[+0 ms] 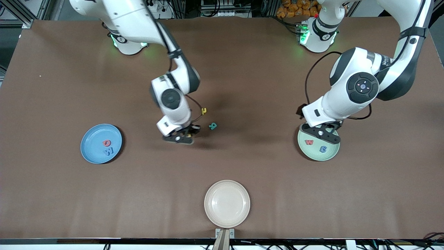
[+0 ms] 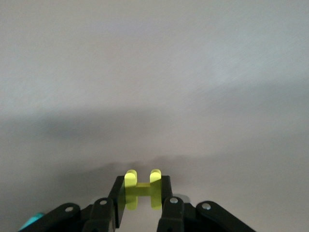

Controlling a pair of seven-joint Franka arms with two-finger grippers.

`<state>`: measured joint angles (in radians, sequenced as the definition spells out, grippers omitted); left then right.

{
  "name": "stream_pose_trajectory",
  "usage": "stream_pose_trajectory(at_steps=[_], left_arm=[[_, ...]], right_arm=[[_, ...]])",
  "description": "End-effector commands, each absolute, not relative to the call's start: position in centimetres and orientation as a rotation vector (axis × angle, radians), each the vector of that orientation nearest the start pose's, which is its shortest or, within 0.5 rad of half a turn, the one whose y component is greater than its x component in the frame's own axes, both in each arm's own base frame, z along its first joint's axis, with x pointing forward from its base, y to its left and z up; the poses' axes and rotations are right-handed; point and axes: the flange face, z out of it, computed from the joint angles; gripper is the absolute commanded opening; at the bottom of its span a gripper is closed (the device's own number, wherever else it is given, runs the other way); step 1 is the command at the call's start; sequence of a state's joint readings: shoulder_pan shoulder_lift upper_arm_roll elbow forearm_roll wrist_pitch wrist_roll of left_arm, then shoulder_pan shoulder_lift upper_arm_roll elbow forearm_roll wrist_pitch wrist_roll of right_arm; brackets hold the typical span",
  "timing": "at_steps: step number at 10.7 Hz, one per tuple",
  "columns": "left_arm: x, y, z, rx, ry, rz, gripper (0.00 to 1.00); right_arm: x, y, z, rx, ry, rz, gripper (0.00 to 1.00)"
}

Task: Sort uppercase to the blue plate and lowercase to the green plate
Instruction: 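Carry the H to the blue plate while the left gripper reaches the h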

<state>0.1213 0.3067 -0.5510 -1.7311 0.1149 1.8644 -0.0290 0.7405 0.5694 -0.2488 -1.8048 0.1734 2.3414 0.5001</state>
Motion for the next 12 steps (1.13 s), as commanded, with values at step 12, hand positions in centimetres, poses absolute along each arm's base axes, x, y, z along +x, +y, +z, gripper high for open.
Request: stream_pose_trajectory(at_steps=[12], left_arm=[[44.3, -51.5, 32.3, -3.221, -0.057, 0.195, 1.00]], right_arm=[[62.0, -4.6, 26.9, -3.027, -0.461, 0.269, 0.00]])
